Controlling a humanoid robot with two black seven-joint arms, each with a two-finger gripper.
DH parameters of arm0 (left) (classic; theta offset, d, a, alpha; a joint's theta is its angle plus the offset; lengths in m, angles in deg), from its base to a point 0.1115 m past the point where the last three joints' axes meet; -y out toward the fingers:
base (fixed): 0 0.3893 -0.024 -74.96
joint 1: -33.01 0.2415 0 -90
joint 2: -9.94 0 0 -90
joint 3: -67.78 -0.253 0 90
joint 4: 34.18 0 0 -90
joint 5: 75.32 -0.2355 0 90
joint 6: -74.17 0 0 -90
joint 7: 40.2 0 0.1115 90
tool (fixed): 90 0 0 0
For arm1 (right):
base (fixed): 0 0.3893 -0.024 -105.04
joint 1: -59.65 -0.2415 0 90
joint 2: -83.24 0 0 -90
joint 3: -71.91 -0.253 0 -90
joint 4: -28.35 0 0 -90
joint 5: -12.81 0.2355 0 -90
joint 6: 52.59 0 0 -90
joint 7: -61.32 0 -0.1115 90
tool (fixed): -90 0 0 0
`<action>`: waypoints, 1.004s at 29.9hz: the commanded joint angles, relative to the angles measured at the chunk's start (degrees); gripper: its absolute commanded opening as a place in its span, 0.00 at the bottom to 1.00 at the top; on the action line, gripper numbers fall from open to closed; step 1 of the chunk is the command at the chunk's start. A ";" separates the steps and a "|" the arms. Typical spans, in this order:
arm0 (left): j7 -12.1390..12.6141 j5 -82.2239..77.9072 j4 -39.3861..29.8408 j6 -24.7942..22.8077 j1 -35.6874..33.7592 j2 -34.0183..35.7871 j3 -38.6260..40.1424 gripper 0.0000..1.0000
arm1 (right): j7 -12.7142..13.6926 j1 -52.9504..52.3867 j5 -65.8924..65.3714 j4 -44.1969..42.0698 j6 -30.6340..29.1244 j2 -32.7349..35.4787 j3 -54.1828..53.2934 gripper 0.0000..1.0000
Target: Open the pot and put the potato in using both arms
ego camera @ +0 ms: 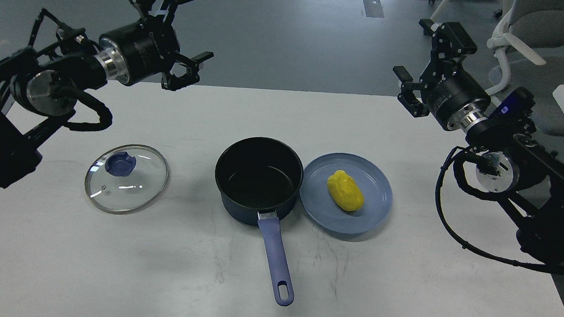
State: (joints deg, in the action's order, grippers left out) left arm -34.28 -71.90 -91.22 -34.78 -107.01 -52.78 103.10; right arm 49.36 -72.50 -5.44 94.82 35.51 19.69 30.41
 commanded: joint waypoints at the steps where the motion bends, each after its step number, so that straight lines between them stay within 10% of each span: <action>1: 0.05 0.19 0.00 -2.75 2.91 -1.44 0.63 0.98 | 0.01 0.22 0.06 1.55 -0.91 0.00 0.19 1.00; 30: -3.20 -0.25 -5.19 -2.41 9.06 2.16 6.17 0.98 | 0.45 -6.28 -1.17 -0.64 -3.20 0.17 6.43 1.00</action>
State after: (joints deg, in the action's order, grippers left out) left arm -37.36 -72.12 -96.24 -37.44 -97.96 -50.89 109.18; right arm 49.85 -78.19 -6.12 93.96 32.30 18.82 36.76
